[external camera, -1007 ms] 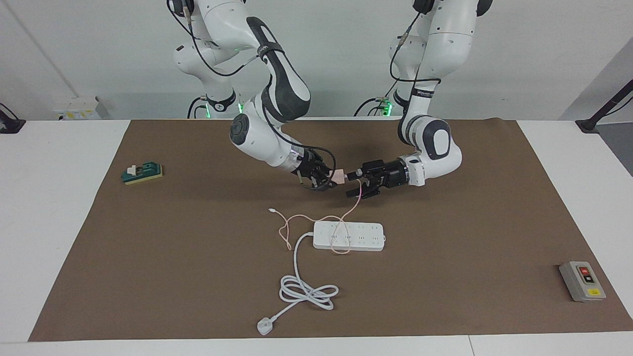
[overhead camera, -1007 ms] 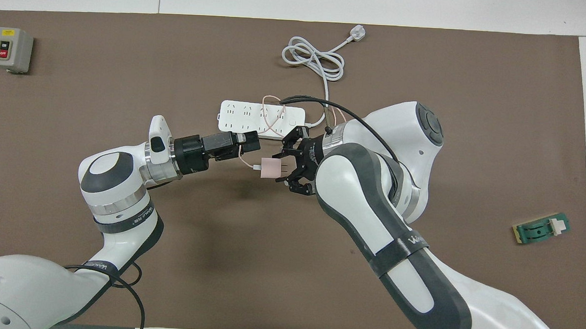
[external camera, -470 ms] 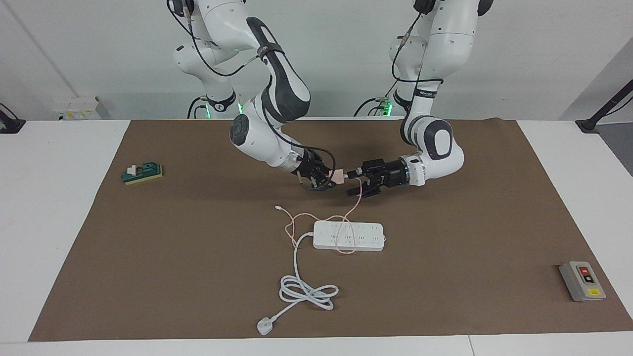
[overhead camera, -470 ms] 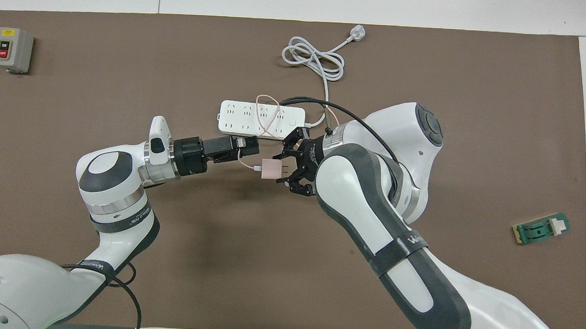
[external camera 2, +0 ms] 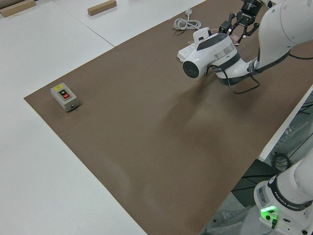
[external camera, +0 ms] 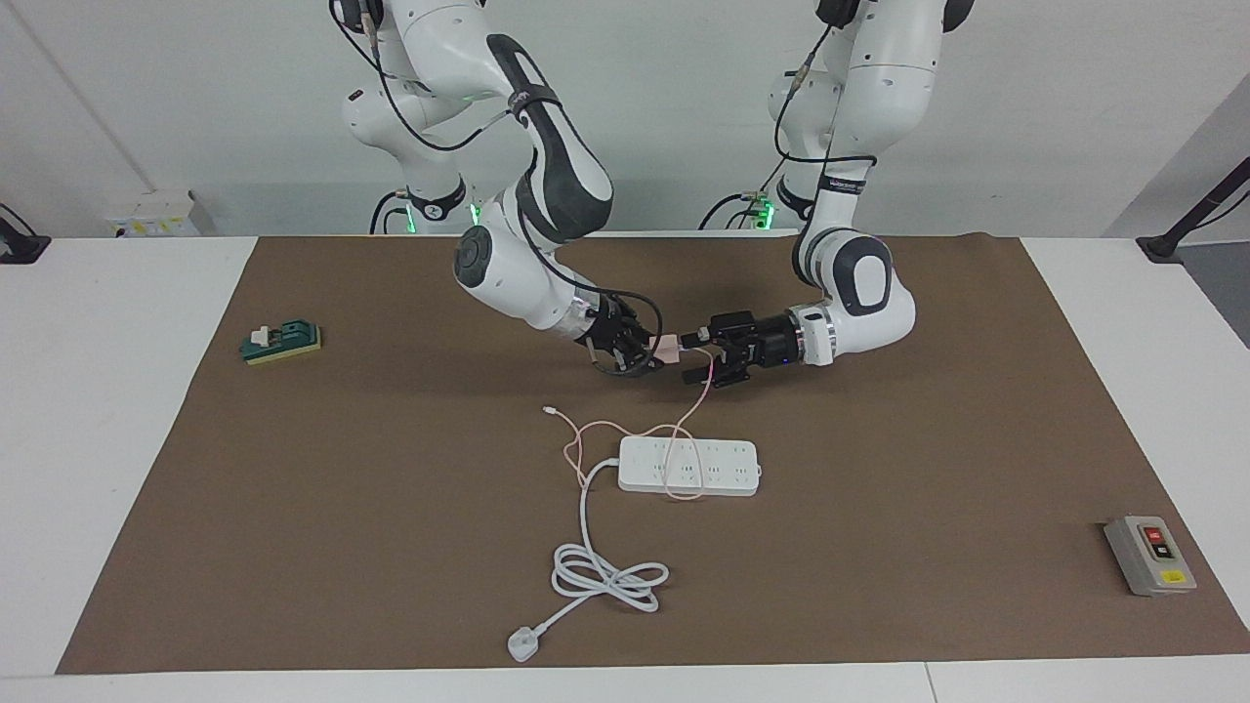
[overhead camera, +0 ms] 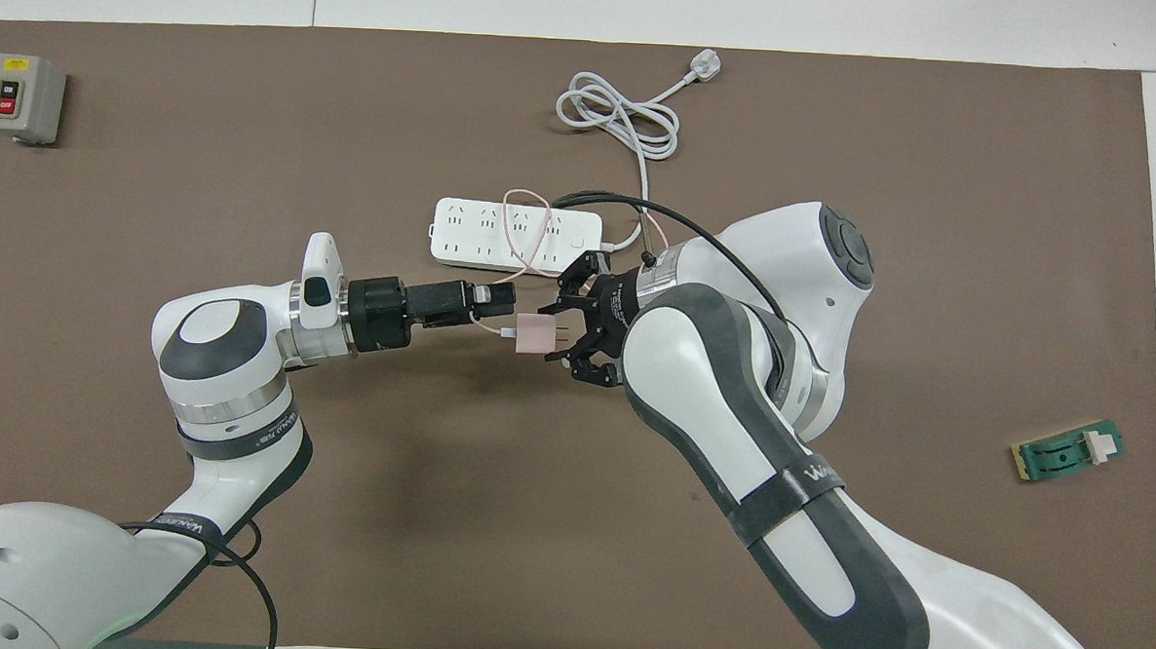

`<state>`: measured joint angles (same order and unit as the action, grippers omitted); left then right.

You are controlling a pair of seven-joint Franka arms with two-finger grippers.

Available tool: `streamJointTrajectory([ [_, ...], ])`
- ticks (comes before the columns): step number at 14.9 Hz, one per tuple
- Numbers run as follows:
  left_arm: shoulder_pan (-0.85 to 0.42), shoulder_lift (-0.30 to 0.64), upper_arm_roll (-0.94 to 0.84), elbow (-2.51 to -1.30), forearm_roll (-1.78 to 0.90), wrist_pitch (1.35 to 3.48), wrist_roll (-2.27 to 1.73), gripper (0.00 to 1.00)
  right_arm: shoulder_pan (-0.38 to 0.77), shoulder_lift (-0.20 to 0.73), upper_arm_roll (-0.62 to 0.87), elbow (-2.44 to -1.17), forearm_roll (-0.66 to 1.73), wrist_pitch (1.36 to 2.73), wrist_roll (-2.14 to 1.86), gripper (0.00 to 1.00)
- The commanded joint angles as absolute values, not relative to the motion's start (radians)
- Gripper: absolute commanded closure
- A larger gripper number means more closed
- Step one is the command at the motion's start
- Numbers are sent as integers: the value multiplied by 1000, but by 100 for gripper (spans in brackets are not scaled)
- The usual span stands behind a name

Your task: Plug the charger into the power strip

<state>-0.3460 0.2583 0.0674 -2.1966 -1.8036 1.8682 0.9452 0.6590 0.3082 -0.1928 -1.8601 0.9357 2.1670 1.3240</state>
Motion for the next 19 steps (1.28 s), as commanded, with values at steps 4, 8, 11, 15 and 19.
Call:
streamJointTrajectory([
  [4, -359, 233, 67, -2232, -1776, 1856, 945, 0, 646, 281, -186, -1885, 917, 2168, 1312, 100],
  [8, -377, 200, 67, -2272, -1776, 1868, 956, 0, 646, 281, -186, -1885, 917, 2169, 1312, 100],
  [11, -379, 178, 66, -2302, -1776, 1881, 976, 0, 646, 281, -186, -1885, 917, 2171, 1312, 100],
  [15, -379, 176, 66, -2310, -1776, 1890, 992, 0, 646, 281, -186, -1885, 919, 2171, 1312, 100],
  [19, -377, 179, 66, -2306, -1778, 1893, 996, 0, 646, 281, -186, -1885, 917, 2171, 1312, 100],
])
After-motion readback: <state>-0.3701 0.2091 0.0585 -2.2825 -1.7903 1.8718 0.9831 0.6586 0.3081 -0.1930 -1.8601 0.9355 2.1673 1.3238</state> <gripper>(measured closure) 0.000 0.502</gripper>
